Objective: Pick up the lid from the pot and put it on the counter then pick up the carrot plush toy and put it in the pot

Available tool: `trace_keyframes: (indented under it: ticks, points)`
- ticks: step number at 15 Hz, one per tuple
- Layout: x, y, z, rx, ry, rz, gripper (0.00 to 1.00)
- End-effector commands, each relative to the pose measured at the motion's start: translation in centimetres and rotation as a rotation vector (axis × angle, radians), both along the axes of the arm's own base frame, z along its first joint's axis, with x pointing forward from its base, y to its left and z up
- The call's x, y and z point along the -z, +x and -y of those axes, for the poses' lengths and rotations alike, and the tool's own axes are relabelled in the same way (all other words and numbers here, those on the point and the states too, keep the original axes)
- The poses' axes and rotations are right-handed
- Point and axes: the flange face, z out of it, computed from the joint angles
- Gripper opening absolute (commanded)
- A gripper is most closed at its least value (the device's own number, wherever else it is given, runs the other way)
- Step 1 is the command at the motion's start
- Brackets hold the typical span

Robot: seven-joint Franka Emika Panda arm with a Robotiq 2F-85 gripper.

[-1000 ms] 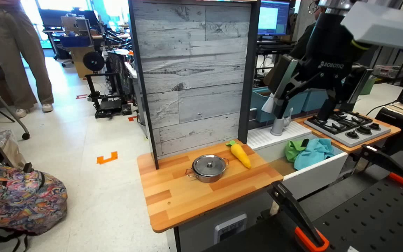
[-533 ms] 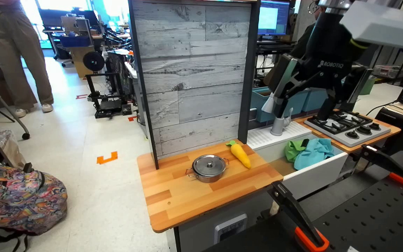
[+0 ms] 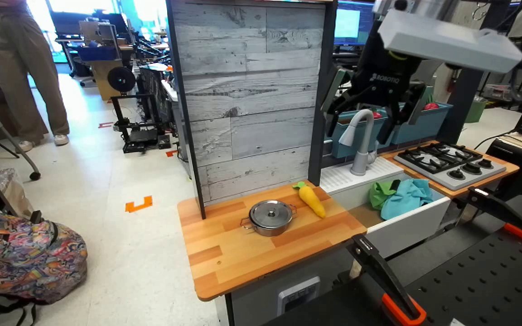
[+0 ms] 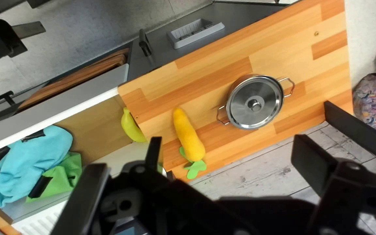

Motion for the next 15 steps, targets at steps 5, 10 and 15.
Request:
trace_keyframes:
  ticks: [5, 10, 15]
  points:
    - [10.1, 6.4, -2.6, 0.005, -0.109, -0.073, 1.0]
    - [15.5, 8.2, -5.9, -0.02, -0.143, -0.108, 1.0]
    - [17.7, 10.1, -8.8, -0.07, -0.153, -0.058, 1.0]
